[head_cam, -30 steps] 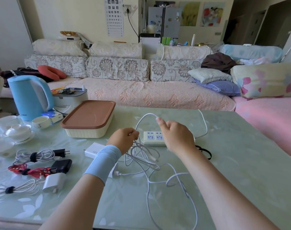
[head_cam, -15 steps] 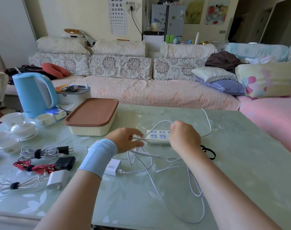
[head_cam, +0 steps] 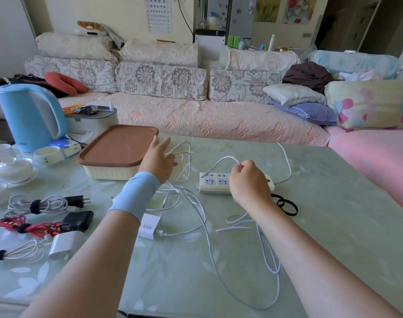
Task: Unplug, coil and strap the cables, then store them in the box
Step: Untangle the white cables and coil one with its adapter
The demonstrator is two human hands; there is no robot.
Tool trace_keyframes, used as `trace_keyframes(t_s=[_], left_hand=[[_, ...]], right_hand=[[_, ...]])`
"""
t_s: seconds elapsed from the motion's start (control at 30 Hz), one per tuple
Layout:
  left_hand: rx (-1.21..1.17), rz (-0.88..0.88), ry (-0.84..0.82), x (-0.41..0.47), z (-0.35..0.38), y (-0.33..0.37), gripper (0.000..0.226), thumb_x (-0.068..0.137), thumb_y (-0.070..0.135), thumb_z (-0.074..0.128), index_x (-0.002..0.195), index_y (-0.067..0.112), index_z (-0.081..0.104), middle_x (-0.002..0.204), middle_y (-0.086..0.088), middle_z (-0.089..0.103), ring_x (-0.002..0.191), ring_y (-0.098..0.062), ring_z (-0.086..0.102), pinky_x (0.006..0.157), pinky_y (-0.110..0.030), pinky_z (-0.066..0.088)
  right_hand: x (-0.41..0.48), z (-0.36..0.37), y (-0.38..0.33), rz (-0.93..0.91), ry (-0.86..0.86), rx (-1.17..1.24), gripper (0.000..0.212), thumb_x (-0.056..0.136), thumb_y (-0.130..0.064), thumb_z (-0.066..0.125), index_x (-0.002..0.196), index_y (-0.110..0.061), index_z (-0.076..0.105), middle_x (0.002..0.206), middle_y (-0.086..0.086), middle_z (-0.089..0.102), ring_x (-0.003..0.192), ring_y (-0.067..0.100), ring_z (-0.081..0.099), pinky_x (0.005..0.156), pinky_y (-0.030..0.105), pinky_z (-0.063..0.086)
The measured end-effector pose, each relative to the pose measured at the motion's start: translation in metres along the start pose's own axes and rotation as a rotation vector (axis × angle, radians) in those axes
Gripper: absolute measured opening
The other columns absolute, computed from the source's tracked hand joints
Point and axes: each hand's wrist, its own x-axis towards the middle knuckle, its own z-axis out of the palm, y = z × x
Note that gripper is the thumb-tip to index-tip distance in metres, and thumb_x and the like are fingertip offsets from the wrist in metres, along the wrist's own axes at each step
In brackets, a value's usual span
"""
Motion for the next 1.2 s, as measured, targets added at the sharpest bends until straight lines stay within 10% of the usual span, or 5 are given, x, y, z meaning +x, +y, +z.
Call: trace_keyframes(t_s=[0.2, 0.37, 0.5, 0.8, 1.2], left_hand=[[0.466, 0.029, -0.359, -0.046, -0.011, 0.007, 0.040, 0.077, -0.003, 0.044, 0.063, 0.027, 0.067, 0.067, 0.012, 0.065, 0.073, -0.022, 0.065, 0.067, -0.023, 0.051], [0.770, -0.069, -0.733, -0.078, -0.013, 0.003, 0.026, 0.088, 0.033, 0.060, 0.108, 0.024, 0.073, 0.107, 0.006, 0.070, 0.103, -0.017, 0.063, 0.094, -0.026, 0.048], [0.680, -0.083, -0.670, -0.091, -0.011, -0.011, 0.045, 0.081, 0.031, 0.067, 0.125, 0.039, 0.061, 0.113, 0.012, 0.061, 0.106, -0.012, 0.062, 0.096, -0.023, 0.047], [0.655, -0.054, -0.421, -0.087, -0.009, -0.031, 0.013, 0.088, 0.038, 0.055, 0.095, 0.037, 0.066, 0.109, 0.010, 0.067, 0.100, -0.017, 0.062, 0.091, -0.029, 0.049], [0.735, -0.016, -0.506, -0.038, 0.014, -0.053, 0.053, 0.086, 0.007, 0.056, 0.132, 0.034, 0.053, 0.129, 0.003, 0.052, 0.113, -0.020, 0.054, 0.101, -0.033, 0.044]], right_hand=[[-0.004, 0.008, -0.001, 0.019, -0.133, 0.100, 0.020, 0.097, -0.027, 0.038, 0.085, -0.014, 0.046, 0.091, 0.006, 0.058, 0.078, 0.027, 0.050, 0.062, 0.032, 0.034], [-0.030, 0.019, -0.002, -0.019, -0.395, 0.211, 0.040, 0.072, -0.045, 0.068, 0.082, -0.021, 0.037, 0.081, 0.000, 0.052, 0.064, 0.025, 0.054, 0.053, 0.030, 0.046], [-0.061, 0.038, -0.003, -0.167, -0.525, -0.118, 0.080, 0.058, -0.062, 0.077, 0.110, -0.021, 0.032, 0.113, -0.004, 0.061, 0.100, 0.023, 0.064, 0.079, 0.035, 0.048], [-0.054, 0.036, 0.006, -0.233, -0.489, -0.374, 0.030, 0.082, -0.021, 0.060, 0.106, -0.018, 0.043, 0.114, 0.004, 0.060, 0.103, 0.027, 0.060, 0.073, 0.031, 0.041], [-0.017, 0.028, 0.007, 0.104, -0.110, 0.147, 0.025, 0.092, -0.009, 0.042, 0.118, -0.008, 0.044, 0.127, 0.010, 0.058, 0.112, 0.035, 0.058, 0.085, 0.041, 0.052]])
